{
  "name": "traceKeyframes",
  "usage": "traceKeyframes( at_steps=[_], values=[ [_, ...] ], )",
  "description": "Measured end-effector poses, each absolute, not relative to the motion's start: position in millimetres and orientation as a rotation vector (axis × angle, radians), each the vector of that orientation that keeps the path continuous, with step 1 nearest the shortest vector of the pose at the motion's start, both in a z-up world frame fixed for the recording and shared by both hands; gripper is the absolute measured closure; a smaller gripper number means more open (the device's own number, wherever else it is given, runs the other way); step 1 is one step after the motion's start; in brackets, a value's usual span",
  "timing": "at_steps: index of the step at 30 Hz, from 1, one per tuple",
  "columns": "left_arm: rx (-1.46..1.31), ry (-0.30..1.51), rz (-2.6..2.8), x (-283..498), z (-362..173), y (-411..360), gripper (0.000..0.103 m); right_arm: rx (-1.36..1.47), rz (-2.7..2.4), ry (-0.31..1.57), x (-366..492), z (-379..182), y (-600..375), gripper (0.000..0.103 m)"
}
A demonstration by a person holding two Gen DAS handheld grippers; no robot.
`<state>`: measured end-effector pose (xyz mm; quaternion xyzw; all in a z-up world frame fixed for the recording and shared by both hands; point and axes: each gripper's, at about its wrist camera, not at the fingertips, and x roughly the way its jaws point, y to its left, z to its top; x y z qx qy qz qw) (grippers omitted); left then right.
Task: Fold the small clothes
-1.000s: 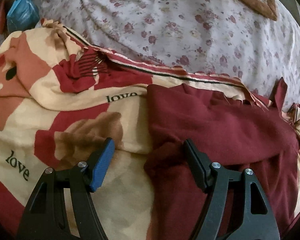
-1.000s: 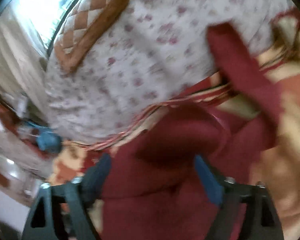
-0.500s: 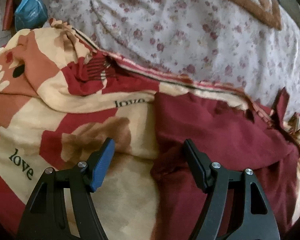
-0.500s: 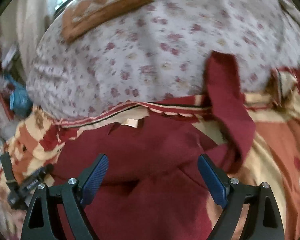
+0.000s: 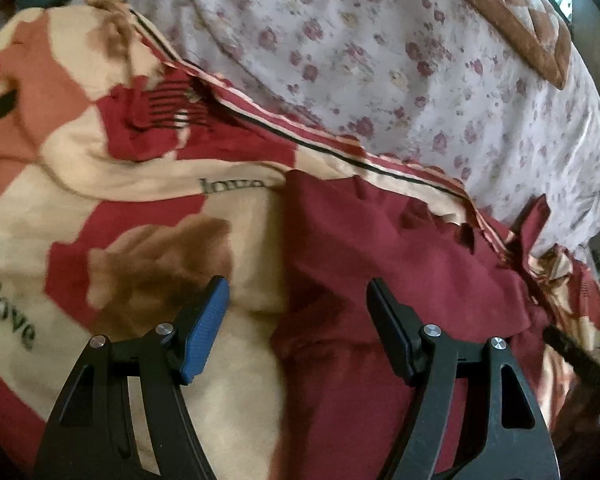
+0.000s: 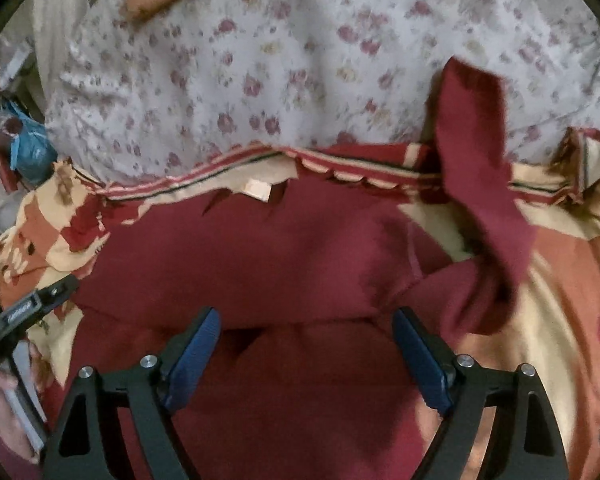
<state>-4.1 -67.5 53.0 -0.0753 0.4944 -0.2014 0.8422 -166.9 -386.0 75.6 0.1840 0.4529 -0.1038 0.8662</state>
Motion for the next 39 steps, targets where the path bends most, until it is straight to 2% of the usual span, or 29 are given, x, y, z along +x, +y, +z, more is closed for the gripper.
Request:
traceKeyframes(
  at_steps=[6,7,8,10,11,12,16,21,26,30,33,37,39],
  values=[
    [-0.136,1.176,-0.416,30.8,25.6,-96.9,0.031,0.432,-0.22,0.916,-201.3,89.8,-396.0,0.017],
    [-0.139,1.176,-0.414,32.4,23.1,-100.0,0.033,0.432,-0.227,0.914,-207.7,90.8,-398.2,0.017],
    [-0.138,1.163,-0.404,31.9,23.3,-102.3,0.05,0.431,-0.236,0.915,-212.1,91.2,-399.9,0.017],
    [-0.15,1.178,-0.439,32.1,25.4,-107.7,0.075,0.43,-0.256,0.919,-219.2,89.6,-405.0,0.017],
    [-0.135,1.164,-0.42,31.5,30.3,-108.3,0.094,0.431,-0.272,0.928,-221.4,87.8,-409.0,0.016],
    [-0.098,1.139,-0.4,30.7,36.4,-108.5,0.094,0.432,-0.28,0.934,-222.2,86.4,-411.1,0.017],
    [-0.084,1.088,-0.394,32.7,46.5,-92.4,0.095,0.456,-0.299,0.922,-221.9,85.6,-420.7,0.017],
    [-0.145,1.121,-0.342,35.4,22.5,-64.3,0.095,0.441,-0.323,0.922,-210.2,83.5,-422.4,0.017],
    [-0.097,1.099,-0.33,31.3,29.9,-73.5,0.095,0.372,-0.298,0.916,-186.3,82.9,-415.2,0.017],
    [-0.118,1.108,-0.335,28.2,33.4,-71.2,0.093,0.304,-0.351,1.09,-168.4,44.8,-421.5,0.017],
    [-0.109,1.107,-0.326,20.6,43.4,-68.0,0.079,0.314,-0.329,1.116,-181.3,33.5,-427.1,0.017],
    [-0.086,1.035,-0.321,0.5,74.5,-65.4,0.048,0.406,-0.297,1.01,-206.2,60.8,-448.8,0.017],
    [-0.097,0.991,-0.321,-11.5,88.0,-66.2,0.04,0.404,-0.335,0.943,-211.4,79.9,-463.4,0.017]
  ],
)
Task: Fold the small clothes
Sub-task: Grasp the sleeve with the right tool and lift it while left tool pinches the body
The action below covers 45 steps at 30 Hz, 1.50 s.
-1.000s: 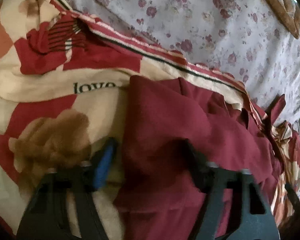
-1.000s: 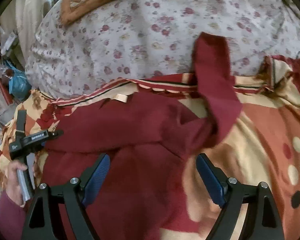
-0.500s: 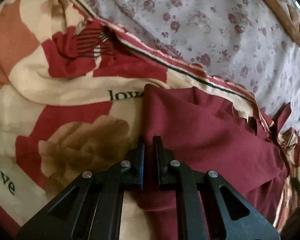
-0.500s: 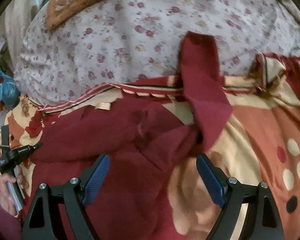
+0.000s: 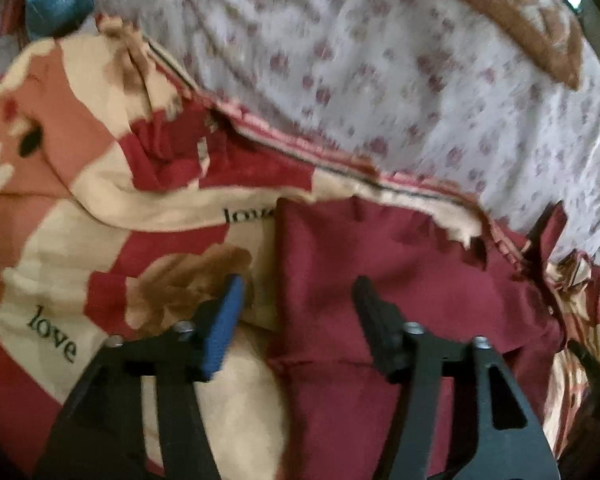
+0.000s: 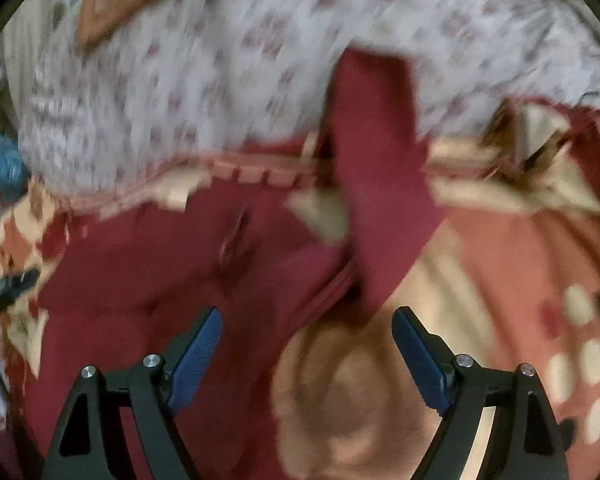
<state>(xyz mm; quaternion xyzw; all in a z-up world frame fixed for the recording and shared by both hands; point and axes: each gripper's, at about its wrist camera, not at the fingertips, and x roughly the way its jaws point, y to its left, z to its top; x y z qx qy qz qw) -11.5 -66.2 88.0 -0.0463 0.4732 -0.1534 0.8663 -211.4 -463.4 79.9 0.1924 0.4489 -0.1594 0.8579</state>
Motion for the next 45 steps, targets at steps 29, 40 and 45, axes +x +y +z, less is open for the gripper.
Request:
traceKeyframes(
  at_steps=[29,40,45],
  values=[
    [-0.014,0.928,-0.373,-27.9,57.3,-104.6,0.038,0.5,-0.452,0.847,-64.7,78.2,-597.8,0.094],
    [-0.116,0.89,-0.313,-27.4,75.0,-73.9,0.038,0.234,-0.198,0.677,-130.0,220.7,-514.1,0.099],
    [-0.096,0.888,-0.326,-35.8,75.4,-74.3,0.038,0.196,-0.337,0.811,-106.5,169.0,-508.4,0.011]
  ],
)
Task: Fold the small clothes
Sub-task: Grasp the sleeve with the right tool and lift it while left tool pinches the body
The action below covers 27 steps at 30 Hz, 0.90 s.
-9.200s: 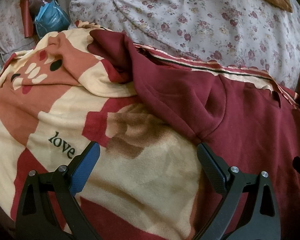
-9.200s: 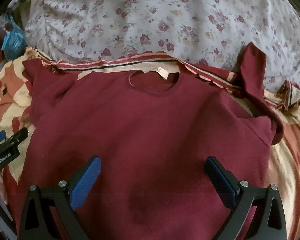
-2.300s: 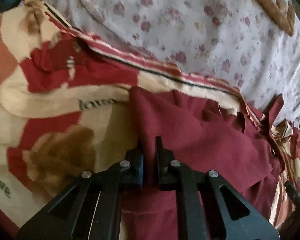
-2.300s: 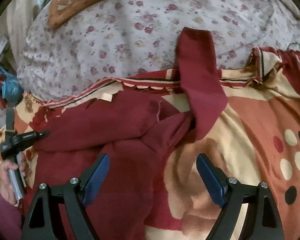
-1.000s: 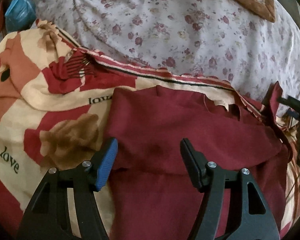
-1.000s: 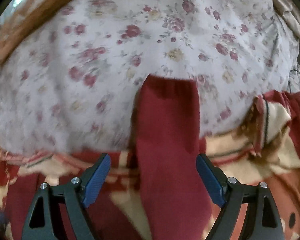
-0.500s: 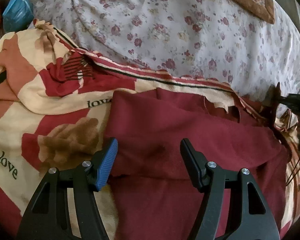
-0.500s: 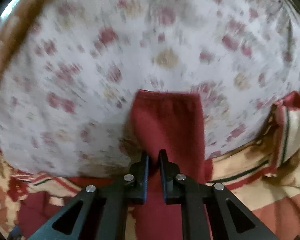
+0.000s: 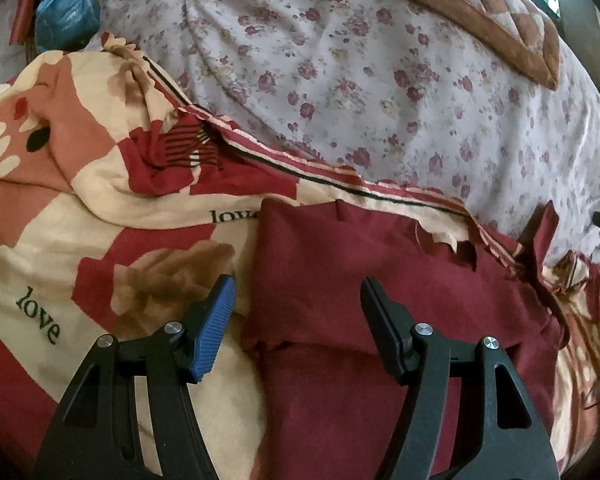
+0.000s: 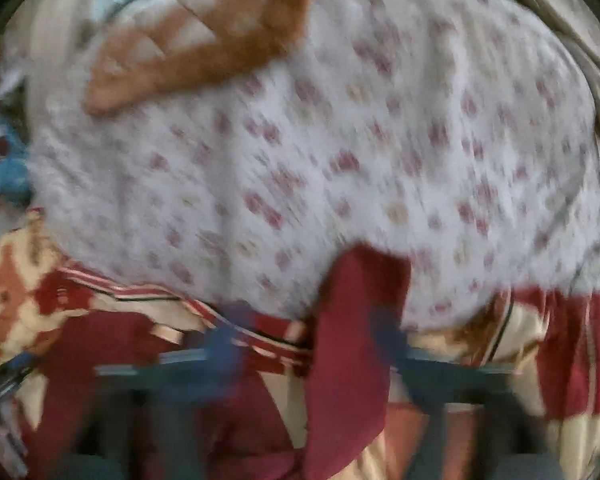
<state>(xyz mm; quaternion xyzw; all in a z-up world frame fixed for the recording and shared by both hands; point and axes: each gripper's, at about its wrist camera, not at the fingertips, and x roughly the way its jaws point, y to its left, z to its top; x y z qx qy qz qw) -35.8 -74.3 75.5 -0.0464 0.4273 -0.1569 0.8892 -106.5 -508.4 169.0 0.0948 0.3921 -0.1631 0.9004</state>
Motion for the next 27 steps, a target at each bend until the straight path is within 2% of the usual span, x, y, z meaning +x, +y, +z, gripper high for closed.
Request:
traceKeyframes(
  at_steps=[2,4,11,13,14,15,16,18,24,27],
  values=[
    [-0.088,0.89,-0.324,-35.4,73.4,-74.4,0.038,0.199,-0.39,0.837,-96.4,140.6,-512.9,0.012],
    [-0.086,0.9,-0.317,-31.3,69.7,-74.6,0.038,0.198,-0.438,0.894,-83.7,111.9,-522.3,0.024],
    [-0.044,0.932,-0.301,-17.5,54.9,-83.3,0.038,0.321,-0.529,0.967,-37.7,41.2,-562.9,0.027],
    [-0.02,0.933,-0.31,-16.3,51.9,-88.5,0.038,0.352,-0.513,0.978,-30.2,36.3,-570.7,0.034],
    [-0.002,0.932,-0.309,-16.1,50.3,-91.3,0.038,0.355,-0.505,0.979,-29.7,36.8,-573.5,0.035],
    [0.008,0.931,-0.308,-16.3,49.5,-92.6,0.038,0.363,-0.492,0.98,-31.8,38.3,-576.6,0.046],
    [0.015,0.93,-0.309,-16.8,49.0,-93.3,0.038,0.355,-0.486,0.975,-36.2,41.4,-580.5,0.067],
    [0.011,0.926,-0.313,-17.8,50.3,-93.3,0.038,0.334,-0.5,0.96,-48.3,50.1,-593.5,0.097],
    [-0.026,0.888,-0.299,-21.0,61.1,-84.2,0.038,0.499,-0.462,0.832,-103.6,100.6,-625.0,0.097],
    [-0.07,0.864,-0.289,-22.0,69.7,-74.0,0.038,0.48,-0.331,0.764,-126.5,148.2,-605.3,0.097]
  ],
)
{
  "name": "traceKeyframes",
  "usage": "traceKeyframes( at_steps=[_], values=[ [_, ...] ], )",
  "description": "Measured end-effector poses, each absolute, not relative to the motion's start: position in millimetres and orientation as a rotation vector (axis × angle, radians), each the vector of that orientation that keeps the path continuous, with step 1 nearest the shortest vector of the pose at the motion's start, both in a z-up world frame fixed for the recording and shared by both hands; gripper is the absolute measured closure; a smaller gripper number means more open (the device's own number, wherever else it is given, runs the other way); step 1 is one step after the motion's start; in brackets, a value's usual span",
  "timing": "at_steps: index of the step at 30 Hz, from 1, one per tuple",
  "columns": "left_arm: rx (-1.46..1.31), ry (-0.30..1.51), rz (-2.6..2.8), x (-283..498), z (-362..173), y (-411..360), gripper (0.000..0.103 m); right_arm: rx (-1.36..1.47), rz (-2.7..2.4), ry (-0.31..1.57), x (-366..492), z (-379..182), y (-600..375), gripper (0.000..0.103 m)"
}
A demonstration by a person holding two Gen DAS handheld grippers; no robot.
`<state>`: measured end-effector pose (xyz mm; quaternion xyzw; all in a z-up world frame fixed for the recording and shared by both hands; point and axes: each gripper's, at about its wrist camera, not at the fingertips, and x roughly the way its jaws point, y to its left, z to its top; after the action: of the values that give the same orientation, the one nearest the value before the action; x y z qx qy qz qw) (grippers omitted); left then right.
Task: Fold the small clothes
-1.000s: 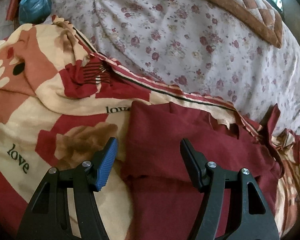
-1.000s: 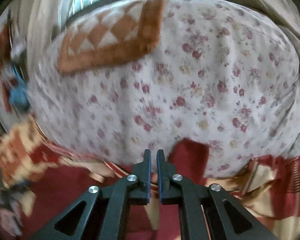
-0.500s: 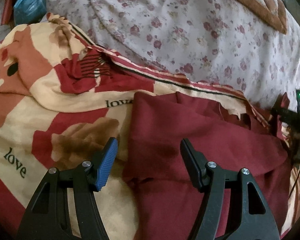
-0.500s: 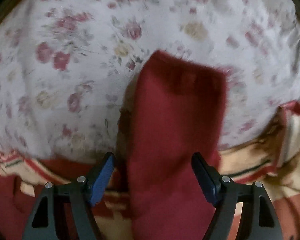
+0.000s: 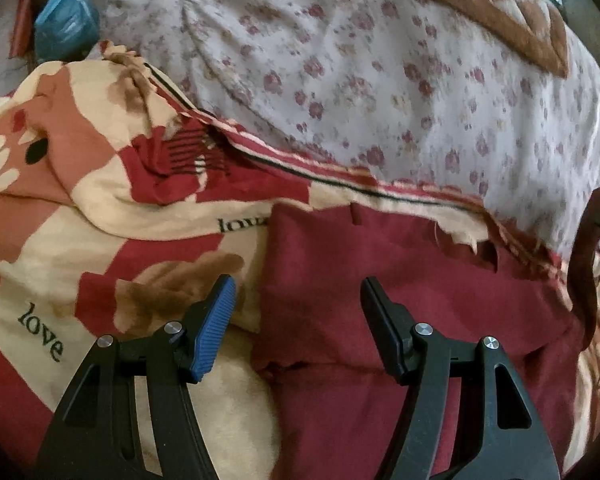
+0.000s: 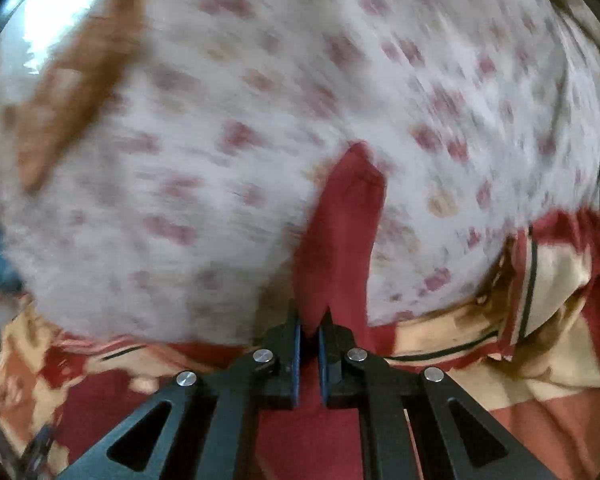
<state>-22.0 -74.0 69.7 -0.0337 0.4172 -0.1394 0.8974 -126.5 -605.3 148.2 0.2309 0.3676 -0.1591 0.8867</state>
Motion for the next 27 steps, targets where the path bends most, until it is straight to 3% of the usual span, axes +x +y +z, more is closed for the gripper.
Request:
traceKeyframes(
  at_steps=[6,13,19,27],
  values=[
    [-0.12,0.834,-0.278,-23.7,80.3,-58.9,0.038,0.42,0.018,0.686,-150.5,229.4,-521.4,0.097],
    [-0.17,0.767,-0.287,-27.1,100.5,-37.4,0.038,0.303,0.41,0.728,-133.6,266.7,-379.2,0.097],
    [-0.234,0.726,-0.255,-21.2,114.6,-7.0,0.038,0.163,0.705,0.908,-110.8,231.5,-275.4,0.097],
    [-0.239,0.742,-0.244,-9.1,108.7,1.8,0.038,0.015,0.606,1.166,-0.9,96.7,-218.5,0.097]
  ],
)
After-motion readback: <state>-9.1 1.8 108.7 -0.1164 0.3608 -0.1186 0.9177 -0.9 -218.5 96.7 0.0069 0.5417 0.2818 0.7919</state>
